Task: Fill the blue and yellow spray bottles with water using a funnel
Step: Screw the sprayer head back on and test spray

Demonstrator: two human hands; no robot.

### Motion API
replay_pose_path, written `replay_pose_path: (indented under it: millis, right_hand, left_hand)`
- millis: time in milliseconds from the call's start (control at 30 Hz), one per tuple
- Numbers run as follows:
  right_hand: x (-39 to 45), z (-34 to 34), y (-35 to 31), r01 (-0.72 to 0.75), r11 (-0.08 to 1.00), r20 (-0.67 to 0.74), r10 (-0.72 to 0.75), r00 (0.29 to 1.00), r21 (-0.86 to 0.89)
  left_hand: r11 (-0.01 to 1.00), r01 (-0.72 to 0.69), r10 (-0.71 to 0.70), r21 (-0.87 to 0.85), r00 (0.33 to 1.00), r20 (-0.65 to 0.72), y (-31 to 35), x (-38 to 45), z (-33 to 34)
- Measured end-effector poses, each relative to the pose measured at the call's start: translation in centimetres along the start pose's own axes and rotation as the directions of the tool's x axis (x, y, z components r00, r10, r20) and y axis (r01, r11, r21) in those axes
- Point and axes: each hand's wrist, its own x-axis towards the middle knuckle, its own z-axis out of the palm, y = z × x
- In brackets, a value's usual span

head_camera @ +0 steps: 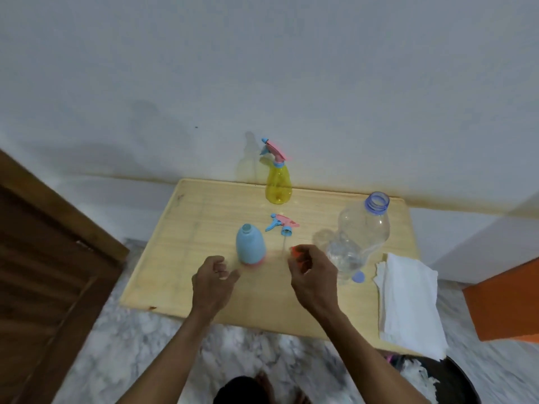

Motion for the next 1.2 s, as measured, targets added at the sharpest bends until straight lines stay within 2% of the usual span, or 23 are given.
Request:
replay_pose_path:
  millis: [200,333,533,767,933,1033,1200]
  right_hand:
    - [5.0,2.4,-0.8,-0.114,0.983,0.072,0.125,0.990,-0.147]
    - [9.6,4.3,-0.5,-0.186,0.939,0.134,0.232,0.964,-0.289]
    - [14.8,8.1,1.1,-0.378,0.839,0.118,0.453,0.883,-0.392]
    - [15.9,10.8,2.4,-0.503,0.743,0.028,0.572,0.820,-0.442]
    - [16.4,11.4,2.3,-0.573,0.715,-0.022,0.618,0.786,-0.401]
    - [16.6,11.1,1.9,-0.608,0.728,-0.053,0.626,0.778,-0.316]
    - [15.3,8.7,-0.8,-0.591,0.807,-0.129,0.588,0.799,0.020]
  left_hand:
    - [0.994,-0.112,0.112,0.008,0.994,0.014,0.2,2.3,0.2]
    - [0.984,-0.177,0.176,-0.004,0.979,0.098,0.1,4.6,1.7]
    - [0.966,-0.249,0.260,-0.075,0.933,0.248,-1.1,8.3,2.7]
    - [0.946,-0.285,0.322,-0.154,0.880,0.348,-2.0,10.6,3.8]
    - [0.929,-0.304,0.362,-0.213,0.869,0.339,-2.1,11.0,4.3]
    - [0.921,-0.298,0.369,-0.250,0.873,0.320,-2.0,11.2,4.4]
    - [0.902,-0.228,0.341,-0.366,0.897,0.282,-0.4,10.9,2.9]
